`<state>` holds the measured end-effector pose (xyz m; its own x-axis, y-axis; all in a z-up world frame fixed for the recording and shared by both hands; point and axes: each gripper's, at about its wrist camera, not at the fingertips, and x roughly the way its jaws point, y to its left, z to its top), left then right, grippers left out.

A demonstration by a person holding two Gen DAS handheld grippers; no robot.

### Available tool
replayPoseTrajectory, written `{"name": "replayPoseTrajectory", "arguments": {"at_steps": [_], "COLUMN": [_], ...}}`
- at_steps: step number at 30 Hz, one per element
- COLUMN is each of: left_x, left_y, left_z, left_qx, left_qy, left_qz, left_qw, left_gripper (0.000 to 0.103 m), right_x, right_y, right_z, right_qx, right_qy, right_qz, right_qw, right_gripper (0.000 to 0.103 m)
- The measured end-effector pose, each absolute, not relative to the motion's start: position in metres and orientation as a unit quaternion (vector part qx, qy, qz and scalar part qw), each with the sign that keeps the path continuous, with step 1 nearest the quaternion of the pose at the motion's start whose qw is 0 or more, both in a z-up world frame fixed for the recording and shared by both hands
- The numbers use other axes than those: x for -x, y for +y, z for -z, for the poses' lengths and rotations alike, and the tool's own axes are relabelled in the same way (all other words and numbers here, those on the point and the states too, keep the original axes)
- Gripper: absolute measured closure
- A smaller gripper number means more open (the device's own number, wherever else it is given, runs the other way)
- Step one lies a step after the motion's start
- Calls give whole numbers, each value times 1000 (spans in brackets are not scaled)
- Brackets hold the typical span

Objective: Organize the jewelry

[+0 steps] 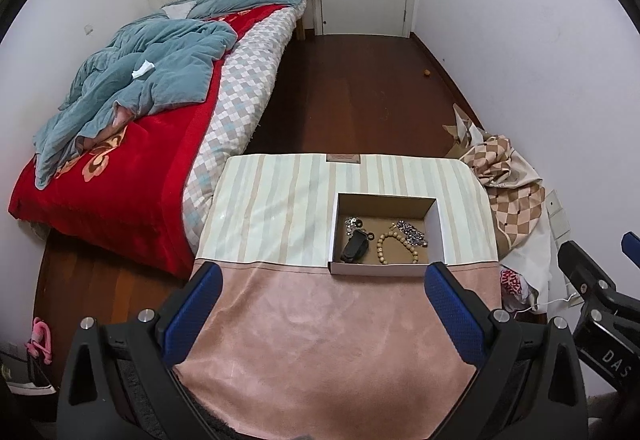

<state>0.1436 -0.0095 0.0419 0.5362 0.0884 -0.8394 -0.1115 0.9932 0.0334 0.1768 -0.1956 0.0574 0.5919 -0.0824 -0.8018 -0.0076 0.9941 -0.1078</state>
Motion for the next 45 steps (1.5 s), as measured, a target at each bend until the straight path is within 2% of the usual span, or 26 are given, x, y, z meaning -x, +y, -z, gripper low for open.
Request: {"name": "replayPoseTrajectory", "arguments": {"at_steps": [9,45], "left_x": [-148,-145], "left_y": [-11,-14], "left_z": [-36,-33], "left_qx": [16,14], "left_qy": [484,474], "left_qz": [-57,-59], "left_qw": [873,878], "left_gripper": [0,0], "right_x": [-185,-183], "right_y": [-196,-194], "right_z": [-41,-36], "right_qx": [51,56], "right_qy": [464,466], "right_qz": [23,27], "right_qw": [884,882], "right_gripper": [0,0]}}
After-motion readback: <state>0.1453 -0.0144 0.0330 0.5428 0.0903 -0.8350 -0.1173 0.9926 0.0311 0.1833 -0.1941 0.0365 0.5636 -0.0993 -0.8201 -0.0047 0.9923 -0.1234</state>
